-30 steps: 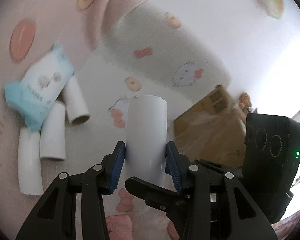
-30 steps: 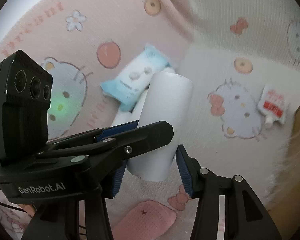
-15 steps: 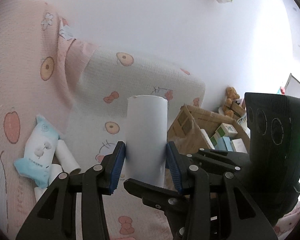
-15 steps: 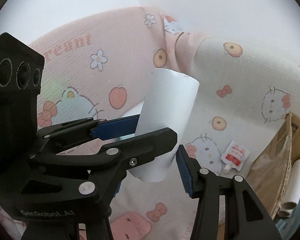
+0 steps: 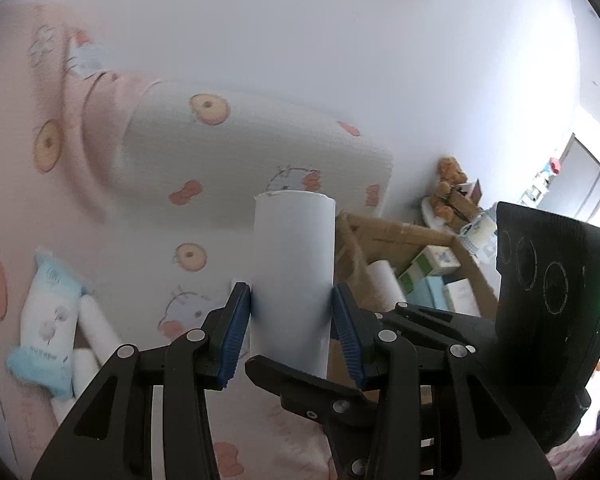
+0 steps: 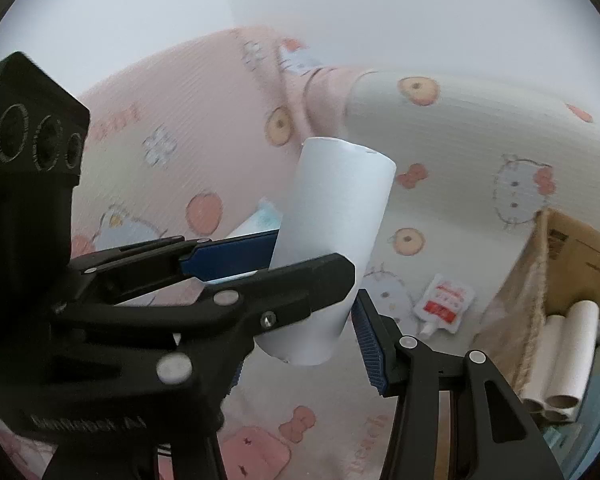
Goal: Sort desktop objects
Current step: 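Lift the held roll with both tools and carry it toward the box, then lower the held roll with both tools into the cardboard box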
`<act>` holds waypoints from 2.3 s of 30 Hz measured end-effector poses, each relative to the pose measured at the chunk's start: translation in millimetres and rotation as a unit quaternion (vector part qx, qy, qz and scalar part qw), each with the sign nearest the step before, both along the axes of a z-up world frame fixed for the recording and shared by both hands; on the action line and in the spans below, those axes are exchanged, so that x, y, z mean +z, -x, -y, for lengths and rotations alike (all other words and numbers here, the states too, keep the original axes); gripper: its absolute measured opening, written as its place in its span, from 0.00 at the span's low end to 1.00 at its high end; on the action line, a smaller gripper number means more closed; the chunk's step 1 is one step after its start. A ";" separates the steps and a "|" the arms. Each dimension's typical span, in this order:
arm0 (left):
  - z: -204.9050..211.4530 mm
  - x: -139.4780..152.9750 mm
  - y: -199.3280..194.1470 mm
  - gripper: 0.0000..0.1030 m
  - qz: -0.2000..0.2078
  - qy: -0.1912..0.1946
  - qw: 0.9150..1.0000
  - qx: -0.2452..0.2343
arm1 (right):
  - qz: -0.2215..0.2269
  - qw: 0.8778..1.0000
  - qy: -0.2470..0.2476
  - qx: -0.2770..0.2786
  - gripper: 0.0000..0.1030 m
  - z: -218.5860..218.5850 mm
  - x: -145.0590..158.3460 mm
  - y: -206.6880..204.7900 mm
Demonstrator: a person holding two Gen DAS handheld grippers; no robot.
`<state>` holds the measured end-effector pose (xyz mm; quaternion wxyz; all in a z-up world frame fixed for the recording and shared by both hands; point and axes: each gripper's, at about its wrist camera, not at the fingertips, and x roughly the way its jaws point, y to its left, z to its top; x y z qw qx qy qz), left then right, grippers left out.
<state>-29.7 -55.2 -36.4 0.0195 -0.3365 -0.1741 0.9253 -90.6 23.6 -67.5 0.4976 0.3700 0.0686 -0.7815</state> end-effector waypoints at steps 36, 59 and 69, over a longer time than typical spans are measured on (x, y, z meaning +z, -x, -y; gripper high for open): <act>-103.2 12.1 125.0 0.45 0.064 0.015 0.989 -0.134 | 0.035 0.994 0.001 -0.107 0.46 -99.9 18.3 104.0; -143.1 -55.2 192.9 0.45 0.284 0.001 0.954 -0.101 | 0.123 0.985 -0.045 -0.116 0.46 -144.6 -28.8 128.3; -151.5 -68.2 204.1 0.45 0.316 0.047 0.944 -0.082 | 0.094 0.984 -0.099 -0.112 0.46 -139.3 -28.2 118.4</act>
